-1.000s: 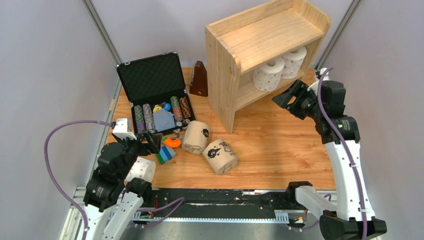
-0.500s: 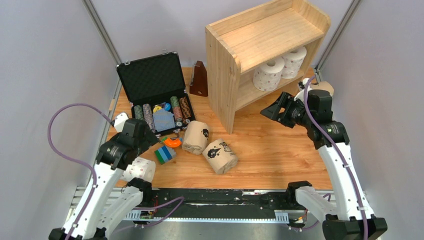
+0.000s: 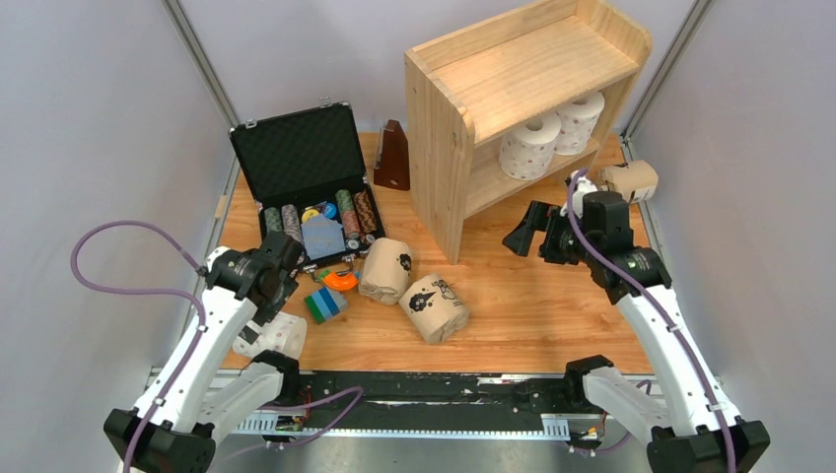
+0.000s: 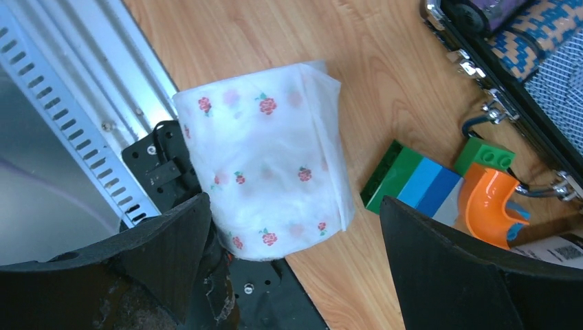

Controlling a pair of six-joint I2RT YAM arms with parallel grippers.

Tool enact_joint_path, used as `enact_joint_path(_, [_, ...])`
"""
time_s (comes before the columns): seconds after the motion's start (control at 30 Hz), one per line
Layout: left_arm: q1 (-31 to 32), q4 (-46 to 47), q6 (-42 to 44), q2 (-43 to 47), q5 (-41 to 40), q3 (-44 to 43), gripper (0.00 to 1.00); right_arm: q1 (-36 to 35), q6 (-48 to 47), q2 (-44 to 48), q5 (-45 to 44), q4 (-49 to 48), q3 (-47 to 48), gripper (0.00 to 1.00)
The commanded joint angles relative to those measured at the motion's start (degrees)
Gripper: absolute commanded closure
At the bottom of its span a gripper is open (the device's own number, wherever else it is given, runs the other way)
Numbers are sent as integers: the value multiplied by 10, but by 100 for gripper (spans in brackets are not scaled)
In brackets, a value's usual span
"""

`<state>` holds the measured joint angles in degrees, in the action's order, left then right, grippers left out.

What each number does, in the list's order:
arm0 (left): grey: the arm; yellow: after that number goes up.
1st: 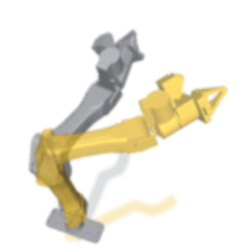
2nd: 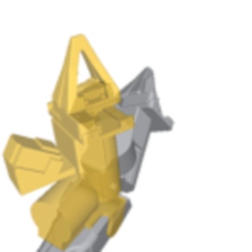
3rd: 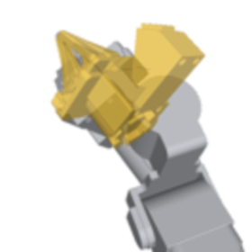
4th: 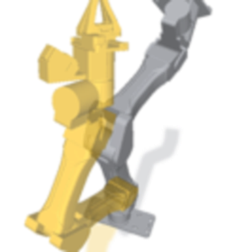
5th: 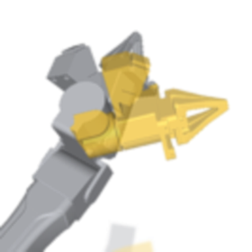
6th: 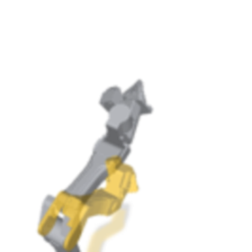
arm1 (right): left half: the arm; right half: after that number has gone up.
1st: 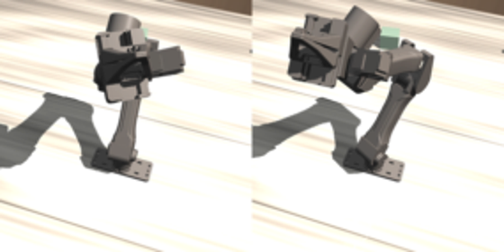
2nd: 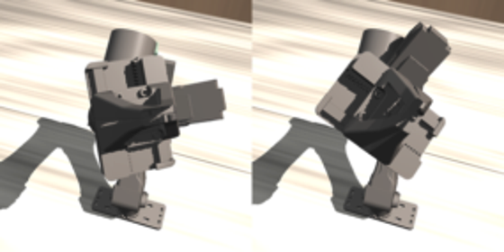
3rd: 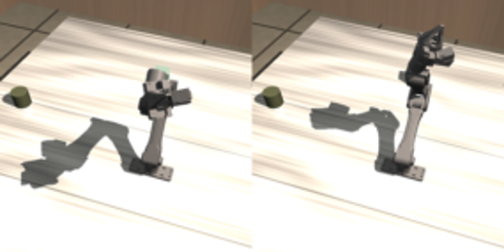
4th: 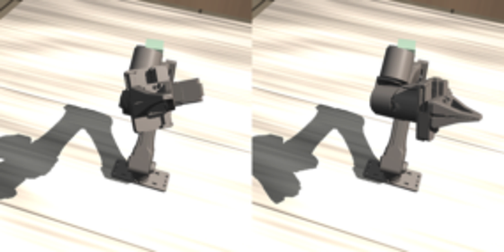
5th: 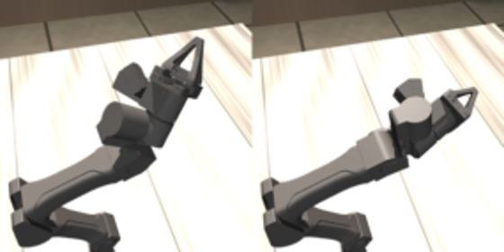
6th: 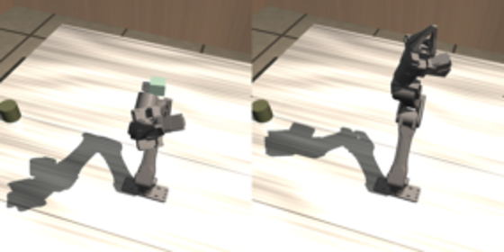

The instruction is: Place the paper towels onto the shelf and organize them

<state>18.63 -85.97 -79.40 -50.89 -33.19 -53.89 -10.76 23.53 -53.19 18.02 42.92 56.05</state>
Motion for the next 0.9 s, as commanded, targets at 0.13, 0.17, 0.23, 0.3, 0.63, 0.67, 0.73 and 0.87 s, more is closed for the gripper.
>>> enact_joint_path(0.13, [-78,-9,-61,-33,-7,13,0,-117,-37,42,-163,5,8,0])
enact_joint_path(0.17, [-90,4,-39,-29,-3,26,0,-123,-39,45,-166,6,7,0])
enact_joint_path(0.23, [-131,39,-13,-22,13,46,0,-131,-41,52,-169,8,4,0])
enact_joint_path(0.3, [-167,69,13,-21,35,64,0,-134,-42,60,-165,9,0,0])
enact_joint_path(0.63, [-239,160,74,-82,75,103,0,-145,-46,75,-163,10,-6,0])
enact_joint_path(0.67, [-239,165,78,-89,77,106,0,-145,-46,76,-162,10,-7,0])
enact_joint_path(0.73, [-240,188,87,-102,88,112,0,-145,-47,77,-163,7,-10,0])
enact_joint_path(0.87, [-240,230,98,-133,120,117,0,-145,-47,75,-163,5,-12,0])
